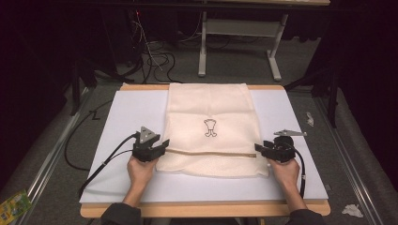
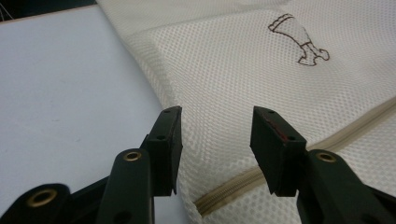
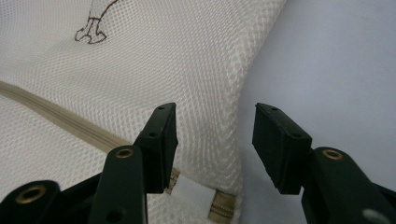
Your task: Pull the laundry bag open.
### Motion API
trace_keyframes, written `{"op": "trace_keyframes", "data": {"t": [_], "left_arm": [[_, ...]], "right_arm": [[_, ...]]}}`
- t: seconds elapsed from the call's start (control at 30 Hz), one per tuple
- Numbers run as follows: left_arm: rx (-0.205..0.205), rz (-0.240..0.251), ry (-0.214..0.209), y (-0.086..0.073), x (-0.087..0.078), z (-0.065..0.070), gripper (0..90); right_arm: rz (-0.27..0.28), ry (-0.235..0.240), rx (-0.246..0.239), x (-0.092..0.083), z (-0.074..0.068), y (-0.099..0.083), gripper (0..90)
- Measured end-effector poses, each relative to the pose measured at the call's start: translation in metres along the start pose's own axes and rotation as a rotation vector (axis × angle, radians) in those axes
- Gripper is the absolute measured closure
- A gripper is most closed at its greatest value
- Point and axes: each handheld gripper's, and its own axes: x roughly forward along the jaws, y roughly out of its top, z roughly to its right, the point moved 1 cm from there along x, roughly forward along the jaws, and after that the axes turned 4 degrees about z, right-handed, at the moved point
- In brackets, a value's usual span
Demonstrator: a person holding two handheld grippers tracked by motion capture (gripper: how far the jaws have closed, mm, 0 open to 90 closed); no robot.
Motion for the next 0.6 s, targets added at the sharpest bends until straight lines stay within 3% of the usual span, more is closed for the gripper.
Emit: {"op": "trace_keyframes", "data": {"t": [0.4,0.6], "left_arm": [[0.001,0.02,-0.094,-0.01,0.003,0.032,50.2],[0.04,0.011,-0.135,-0.005,0.014,0.054,48.6]], "right_arm": [[-0.005,0.019,0.015,0.0,-0.003,-0.01,44.9],[-0.015,0.02,0.02,0.006,-0.003,-0.009,43.5]]}}
